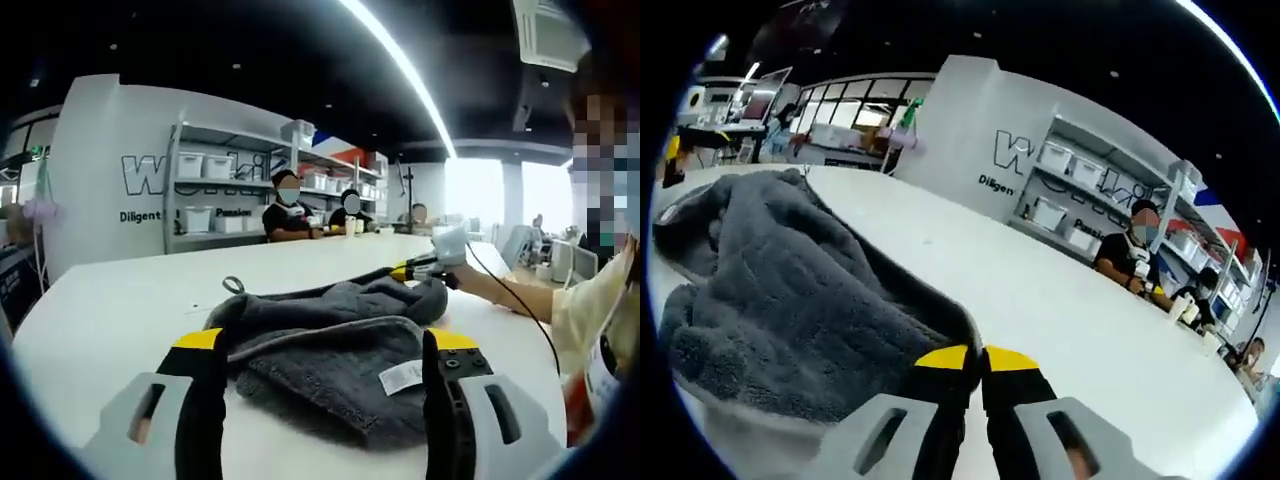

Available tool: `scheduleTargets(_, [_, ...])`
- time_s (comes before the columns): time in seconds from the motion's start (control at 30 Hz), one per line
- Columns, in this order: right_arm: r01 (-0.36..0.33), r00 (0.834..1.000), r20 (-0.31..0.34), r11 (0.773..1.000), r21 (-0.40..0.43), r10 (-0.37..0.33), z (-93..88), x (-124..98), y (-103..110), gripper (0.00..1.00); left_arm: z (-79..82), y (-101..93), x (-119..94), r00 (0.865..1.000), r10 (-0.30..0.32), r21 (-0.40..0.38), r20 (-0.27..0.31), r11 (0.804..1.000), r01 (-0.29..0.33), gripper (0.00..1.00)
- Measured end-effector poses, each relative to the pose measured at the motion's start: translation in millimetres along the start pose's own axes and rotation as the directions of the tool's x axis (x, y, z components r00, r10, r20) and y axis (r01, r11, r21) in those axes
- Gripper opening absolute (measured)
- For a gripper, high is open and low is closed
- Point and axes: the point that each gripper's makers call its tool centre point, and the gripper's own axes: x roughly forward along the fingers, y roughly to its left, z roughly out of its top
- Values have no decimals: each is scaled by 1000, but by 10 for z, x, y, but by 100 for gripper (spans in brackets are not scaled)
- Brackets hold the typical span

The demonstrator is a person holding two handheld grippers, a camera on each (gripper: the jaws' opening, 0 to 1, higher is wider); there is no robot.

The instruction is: Fold the towel on the table until its edges align and the towel forms a compact rectangular stack.

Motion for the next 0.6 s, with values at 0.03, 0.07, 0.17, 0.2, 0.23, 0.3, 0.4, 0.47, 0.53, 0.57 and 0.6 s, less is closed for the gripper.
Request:
scheduleTargets(0.03, [0, 1000, -5, 1000, -6, 0, -13, 5, 5, 0, 1, -4, -1, 1000, -1, 0, 1, 1000, 1, 78])
scheduleTargets(0.07, [-7, 1000, -16, 1000, -10, 7, -45, 23, 17, 0, 2, -8, -1, 1000, -1, 1, 1, 1000, 1, 78])
scheduleTargets(0.17, [-39, 998, -52, 998, 40, 41, -141, 45, 68, 1, 2, -18, -1, 1000, -3, 1, 1, 1000, 3, 78])
scheduleTargets(0.2, [-41, 997, -62, 998, 45, 44, -168, 54, 70, 1, 1, -18, 0, 1000, -4, 0, 1, 1000, 4, 78])
scheduleTargets(0.23, [-42, 997, -70, 998, 44, 46, -188, 62, 73, 2, -2, -16, 1, 1000, -3, 0, 0, 1000, 3, 78])
scheduleTargets(0.3, [-43, 996, -80, 999, 33, 46, -209, 67, 82, 2, -10, -11, 2, 1000, -1, 1, -3, 1000, 1, 78])
scheduleTargets(0.4, [-46, 995, -85, 999, 25, 48, -213, 65, 88, 3, -19, -5, 4, 1000, 1, 1, -7, 1000, -1, 78])
scheduleTargets(0.47, [-49, 995, -89, 999, 23, 51, -221, 64, 98, 3, -21, -4, 5, 1000, 1, 0, -8, 1000, -1, 78])
scheduleTargets(0.53, [-50, 994, -95, 999, 21, 52, -233, 67, 102, 3, -22, -1, 6, 1000, 1, 0, -9, 1000, -1, 78])
scheduleTargets(0.57, [-51, 994, -98, 998, 20, 53, -243, 67, 110, 3, -23, 1, 6, 1000, 1, 0, -9, 1000, -1, 78])
scheduleTargets(0.6, [-52, 994, -99, 998, 20, 54, -245, 69, 111, 3, -24, 3, 7, 1000, 1, 0, -10, 1000, -1, 78])
